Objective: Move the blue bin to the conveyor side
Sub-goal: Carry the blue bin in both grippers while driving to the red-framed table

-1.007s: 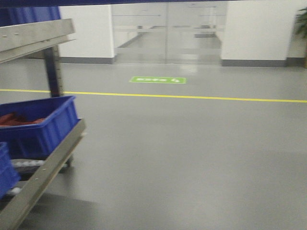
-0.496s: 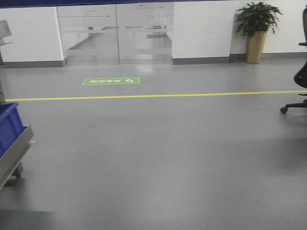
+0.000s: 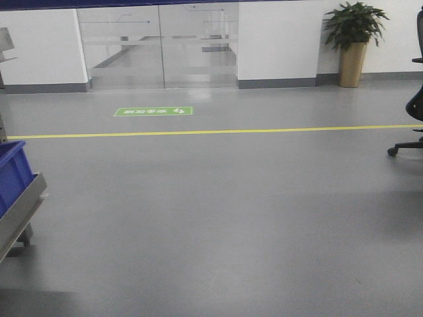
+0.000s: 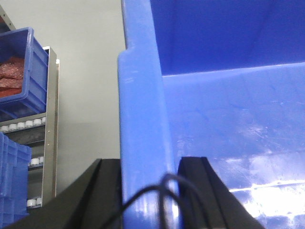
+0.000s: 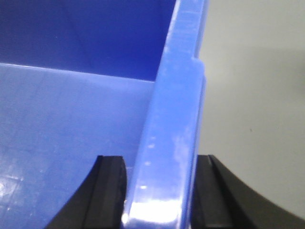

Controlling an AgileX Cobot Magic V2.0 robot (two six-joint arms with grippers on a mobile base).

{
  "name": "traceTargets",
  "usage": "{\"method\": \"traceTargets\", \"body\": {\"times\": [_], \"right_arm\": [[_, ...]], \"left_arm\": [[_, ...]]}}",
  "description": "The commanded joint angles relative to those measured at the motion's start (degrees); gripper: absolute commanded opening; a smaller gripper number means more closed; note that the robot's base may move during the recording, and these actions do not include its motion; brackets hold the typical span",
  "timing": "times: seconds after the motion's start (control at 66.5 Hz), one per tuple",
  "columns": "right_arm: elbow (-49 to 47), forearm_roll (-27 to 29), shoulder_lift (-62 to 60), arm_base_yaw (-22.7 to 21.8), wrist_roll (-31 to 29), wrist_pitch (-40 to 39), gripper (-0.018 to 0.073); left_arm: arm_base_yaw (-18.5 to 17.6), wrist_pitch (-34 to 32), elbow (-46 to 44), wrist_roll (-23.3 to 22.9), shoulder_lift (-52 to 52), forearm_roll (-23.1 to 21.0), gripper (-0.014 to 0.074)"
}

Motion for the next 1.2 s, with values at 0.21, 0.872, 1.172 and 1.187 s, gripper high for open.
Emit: {"method": "traceTargets", "body": {"times": [0.21,0.872,1.172,1.187], "right_arm": [[-1.0,0.2,-1.3,-0.1,-1.0,-5.7,-0.0078],[-1.0,0.2,-1.3,-0.1,-1.0,-5.7,-0.0078],[-1.0,0.2,-1.3,-0.1,-1.0,-6.1,-0.0078],[-1.0,0.2,-1.3,-0.1,-1.0,-6.1,-0.0078]], "left_arm": [[0.1,-4.7,-0.9,0.5,-1.4,0.8,-0.0020],[0.1,-4.7,-0.9,0.5,-1.4,0.8,-0.0020],[0.1,-4.8,-0.9,0.5,-1.4,0.8,-0.0020],[0.1,-4.8,-0.9,0.5,-1.4,0.8,-0.0020]]}}
